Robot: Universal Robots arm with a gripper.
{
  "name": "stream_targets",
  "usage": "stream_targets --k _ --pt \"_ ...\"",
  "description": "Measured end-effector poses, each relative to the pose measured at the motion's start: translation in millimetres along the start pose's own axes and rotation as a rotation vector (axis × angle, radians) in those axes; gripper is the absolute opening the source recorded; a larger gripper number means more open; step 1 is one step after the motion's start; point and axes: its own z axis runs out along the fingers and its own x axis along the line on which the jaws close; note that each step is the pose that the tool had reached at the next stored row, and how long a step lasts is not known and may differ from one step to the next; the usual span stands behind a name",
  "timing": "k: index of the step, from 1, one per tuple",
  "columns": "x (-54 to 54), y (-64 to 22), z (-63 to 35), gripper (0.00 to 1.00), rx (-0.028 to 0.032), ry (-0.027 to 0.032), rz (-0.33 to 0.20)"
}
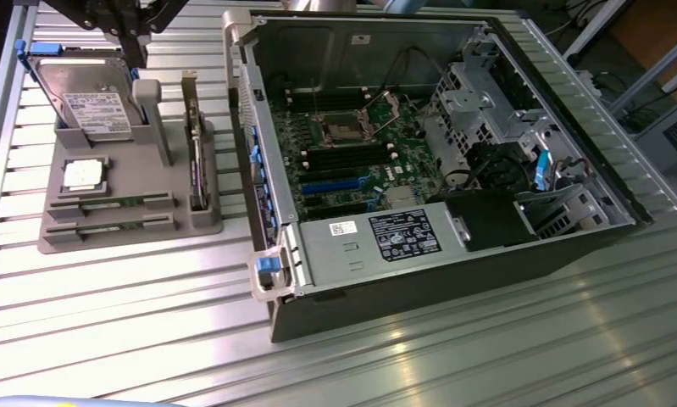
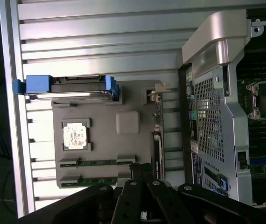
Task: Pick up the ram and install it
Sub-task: 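Reach for the ram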
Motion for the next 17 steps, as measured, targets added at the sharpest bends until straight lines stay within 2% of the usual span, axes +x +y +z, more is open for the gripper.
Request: stream_targets --k 8,17 --pt "2.9 -0.6 0.0 0.1 0.0 0.0 0.0" --pt "2.3 -7.4 -0.3 0.1 0.0004 0.0 0.0"
